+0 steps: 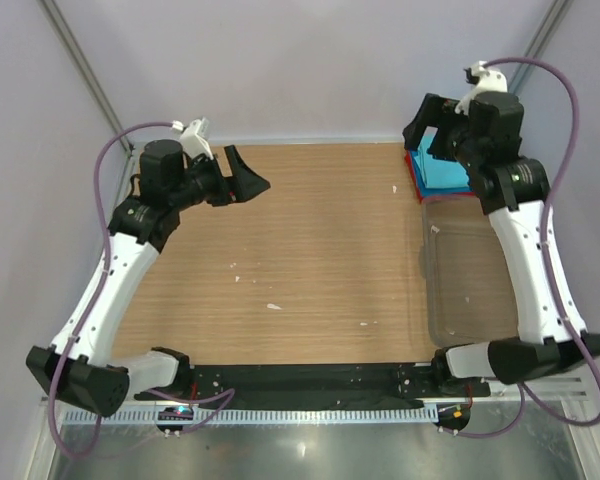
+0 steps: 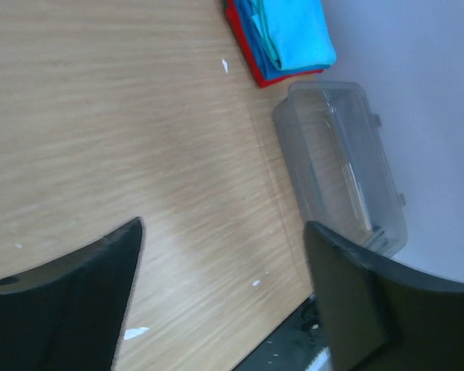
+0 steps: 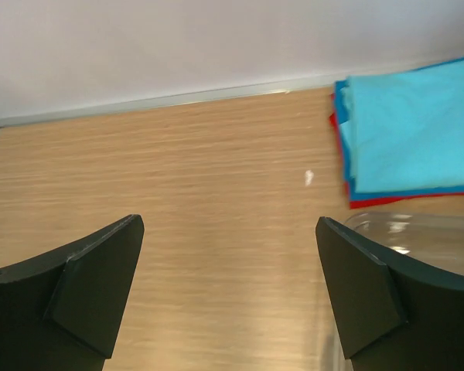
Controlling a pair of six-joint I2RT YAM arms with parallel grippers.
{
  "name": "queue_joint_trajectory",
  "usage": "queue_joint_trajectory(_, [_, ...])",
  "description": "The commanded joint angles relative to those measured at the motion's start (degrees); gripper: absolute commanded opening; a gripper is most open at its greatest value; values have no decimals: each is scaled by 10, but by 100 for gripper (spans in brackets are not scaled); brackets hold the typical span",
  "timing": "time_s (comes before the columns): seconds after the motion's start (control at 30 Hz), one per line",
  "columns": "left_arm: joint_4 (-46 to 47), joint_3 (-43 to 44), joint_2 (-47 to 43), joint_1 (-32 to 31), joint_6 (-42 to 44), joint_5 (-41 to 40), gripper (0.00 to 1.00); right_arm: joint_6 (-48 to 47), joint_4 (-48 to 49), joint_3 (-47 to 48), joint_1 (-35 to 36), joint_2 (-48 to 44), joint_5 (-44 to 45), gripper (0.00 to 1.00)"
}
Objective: Fold and stack the t-shirts
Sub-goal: Reset both grippers
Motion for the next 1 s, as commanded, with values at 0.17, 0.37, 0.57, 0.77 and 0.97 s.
queue_joint_trajectory(0.17, [-57,-15,-78,0,-7,-25,100,183,-17,-238,-7,-239,-125,100])
queue_joint_trajectory(0.37, [5,-100,-166,1,-38,8,100,196,-32,-329,-7,-315,-121,100])
queue_joint_trajectory(0.57, [-11,-141,-220,1,-4,6,100,196,-65,-357,-7,-315,-119,100])
queue_joint_trajectory(0.77, [-27,-152,-218,1,10,9,100,191,-37,-341,-8,-321,-134,100])
queue_joint_trajectory(0.97, [-26,-145,-216,1,9,27,100,201,-8,-343,-6,-339,-132,100])
